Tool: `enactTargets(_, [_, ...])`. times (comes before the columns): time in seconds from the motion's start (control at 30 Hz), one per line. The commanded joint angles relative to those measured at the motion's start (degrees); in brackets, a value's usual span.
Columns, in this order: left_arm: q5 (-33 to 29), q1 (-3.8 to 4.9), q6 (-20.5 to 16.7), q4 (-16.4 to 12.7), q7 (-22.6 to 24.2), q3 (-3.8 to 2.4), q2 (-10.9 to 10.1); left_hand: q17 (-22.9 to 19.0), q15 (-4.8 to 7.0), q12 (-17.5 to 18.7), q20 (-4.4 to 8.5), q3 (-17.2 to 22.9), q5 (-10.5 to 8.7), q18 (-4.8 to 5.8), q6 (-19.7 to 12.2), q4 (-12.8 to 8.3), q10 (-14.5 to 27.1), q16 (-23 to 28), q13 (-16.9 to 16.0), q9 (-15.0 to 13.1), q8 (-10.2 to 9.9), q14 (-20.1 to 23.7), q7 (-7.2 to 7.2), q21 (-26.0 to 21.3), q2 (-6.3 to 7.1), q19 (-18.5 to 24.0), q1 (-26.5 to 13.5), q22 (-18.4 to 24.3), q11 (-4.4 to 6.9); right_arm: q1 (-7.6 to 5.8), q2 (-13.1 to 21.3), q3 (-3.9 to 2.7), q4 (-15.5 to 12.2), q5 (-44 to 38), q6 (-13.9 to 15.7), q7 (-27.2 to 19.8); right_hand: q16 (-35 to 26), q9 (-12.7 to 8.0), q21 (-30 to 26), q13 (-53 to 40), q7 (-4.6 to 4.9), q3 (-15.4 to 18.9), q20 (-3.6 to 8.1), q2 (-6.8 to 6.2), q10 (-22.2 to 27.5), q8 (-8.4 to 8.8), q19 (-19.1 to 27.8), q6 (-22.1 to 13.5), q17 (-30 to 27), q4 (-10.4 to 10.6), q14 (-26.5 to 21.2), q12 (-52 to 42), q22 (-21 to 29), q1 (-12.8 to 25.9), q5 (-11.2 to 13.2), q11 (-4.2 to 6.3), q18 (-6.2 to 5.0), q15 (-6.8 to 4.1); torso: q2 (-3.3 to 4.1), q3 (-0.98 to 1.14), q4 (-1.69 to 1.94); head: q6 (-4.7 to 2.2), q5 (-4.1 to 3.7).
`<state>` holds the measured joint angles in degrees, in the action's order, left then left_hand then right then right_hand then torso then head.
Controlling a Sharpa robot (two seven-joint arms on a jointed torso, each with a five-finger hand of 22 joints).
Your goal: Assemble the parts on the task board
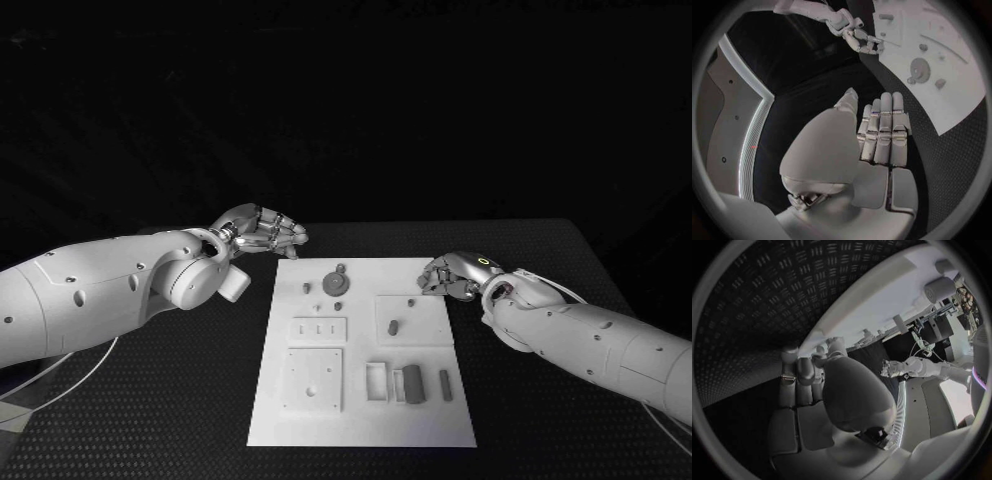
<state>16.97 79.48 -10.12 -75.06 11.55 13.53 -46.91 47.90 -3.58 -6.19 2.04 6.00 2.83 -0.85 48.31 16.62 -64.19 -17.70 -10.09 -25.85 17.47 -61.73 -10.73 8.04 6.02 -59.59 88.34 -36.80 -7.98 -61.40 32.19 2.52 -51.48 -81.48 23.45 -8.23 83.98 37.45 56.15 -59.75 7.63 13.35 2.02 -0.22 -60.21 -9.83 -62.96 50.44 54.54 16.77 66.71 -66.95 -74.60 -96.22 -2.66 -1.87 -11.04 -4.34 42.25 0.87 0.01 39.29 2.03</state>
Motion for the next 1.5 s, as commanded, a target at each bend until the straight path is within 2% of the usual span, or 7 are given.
enactTargets(0.03, [0.2,0.03,0.4,-0.1,0.3,-0.05,0.0,0.1,-0.02,0.3,0.06,-0.3,0.09,-0.51,-0.3,0.0,0.2,0.3,-0.1,0.0,-0.1,-0.5,0.11,-0.3,0.04,-0.1,-0.4,-0.1,-0.09,0.06,0.2,0.04,-0.4,-0.3,0.6,0.4,-0.1,-0.1,-0.1,-0.2,0.96,0.5,0.26,-1.29,0.4,0.56,-0.2,-1.2,-0.1,0.1,-0.5,0.2,0.1,0.5,0.0,-0.20,-3.93,0.19,0.03,0.00,-0.01,-0.04,-0.07])
enactTargets(0.23, [0.2,0.03,0.4,-0.2,0.3,-0.05,0.0,0.1,-0.02,0.3,0.06,-0.3,0.09,-0.51,-0.3,0.0,0.2,0.3,-0.1,0.0,-0.1,-0.5,0.11,-0.3,0.08,-0.1,-0.4,-0.1,-0.09,0.05,0.4,0.04,-0.9,-0.4,1.1,0.3,-0.2,-0.3,-0.4,-0.2,1.56,0.7,0.15,-2.88,1.0,1.60,-0.2,-2.9,-0.1,0.0,-0.9,0.2,0.4,1.2,0.0,-0.79,-3.96,0.76,0.05,0.06,-0.03,-0.09,-0.11])
enactTargets(0.5, [0.2,0.03,0.4,-0.1,0.3,-0.05,0.1,0.1,-0.02,0.3,0.06,-0.3,0.09,-0.51,-0.3,0.0,0.2,0.4,-0.1,0.0,-0.1,-0.6,0.11,-0.3,0.10,-0.2,-0.3,-0.1,-0.09,0.04,0.4,0.03,-0.6,-0.2,0.2,-1.3,-0.2,-0.1,-0.7,-0.1,1.82,-0.3,0.09,-3.06,1.3,1.99,-0.1,-3.5,-0.2,-0.1,-1.2,0.1,0.6,-0.7,0.0,-1.06,-3.95,1.05,0.05,0.01,0.09,-0.04,-0.15])
enactTargets(0.57, [0.2,0.03,0.4,-0.1,0.3,-0.05,0.1,0.1,-0.02,0.3,0.06,-0.3,0.09,-0.51,-0.3,0.0,0.2,0.4,-0.1,0.0,-0.1,-0.6,0.11,-0.3,0.10,-0.2,-0.3,-0.1,-0.09,0.02,0.3,0.03,-0.2,0.7,-2.2,-2.1,-0.1,0.0,-0.8,-0.1,1.32,-0.8,0.03,-2.64,1.4,1.74,0.1,-3.0,-0.2,-0.1,-1.3,0.0,0.6,-1.9,0.0,-0.70,-3.92,0.79,0.06,0.00,0.11,-0.03,-0.14])
enactTargets(0.7, [0.2,0.03,0.4,0.0,0.3,-0.04,0.2,0.1,-0.02,0.3,0.06,-0.3,0.09,-0.51,-0.3,0.0,0.2,0.4,-0.1,0.0,-0.1,-0.6,0.11,-0.3,0.11,-0.2,-0.3,-0.1,-0.10,-0.05,0.0,0.03,0.7,1.1,-5.6,-3.5,-0.2,0.2,-1.0,-0.1,-1.80,-1.5,-0.36,-0.70,2.4,2.09,0.9,-4.0,-0.1,0.0,-2.4,0.3,0.5,-3.9,0.0,2.23,-3.74,-1.97,0.07,-0.02,0.16,0.03,-0.09])
enactTargets(0.87, [0.2,0.03,0.4,0.0,0.3,-0.04,0.2,0.1,-0.02,0.3,0.06,-0.3,0.09,-0.51,-0.3,0.0,0.2,0.4,-0.1,0.0,-0.1,-0.6,0.10,-0.3,0.11,-0.2,-0.3,-0.1,-0.10,-0.16,-0.3,0.02,1.5,1.2,-7.9,-4.7,0.2,0.5,-1.0,-0.6,-2.89,-1.6,-0.62,0.55,3.7,2.05,1.9,-4.3,0.5,0.0,-3.8,0.2,0.2,-4.7,0.0,3.25,-3.63,-2.99,0.08,0.01,0.10,0.08,-0.03])
enactTargets(1.5, [0.2,0.03,0.6,0.0,0.2,-0.04,0.2,0.2,-0.02,0.4,0.05,-0.3,0.09,-0.51,-0.3,0.0,0.3,0.4,-0.1,0.0,-0.1,-0.6,0.08,-0.4,0.11,-0.2,-0.3,-0.1,-0.11,-0.96,-1.3,0.00,3.1,1.8,-7.3,-6.0,1.4,1.0,-0.4,-1.4,-3.06,-1.7,-0.75,2.05,4.6,1.80,2.4,-4.3,1.2,0.0,-5.0,-0.6,-0.4,-5.5,0.0,3.46,-3.79,-3.22,0.10,0.02,0.12,0.05,0.11])
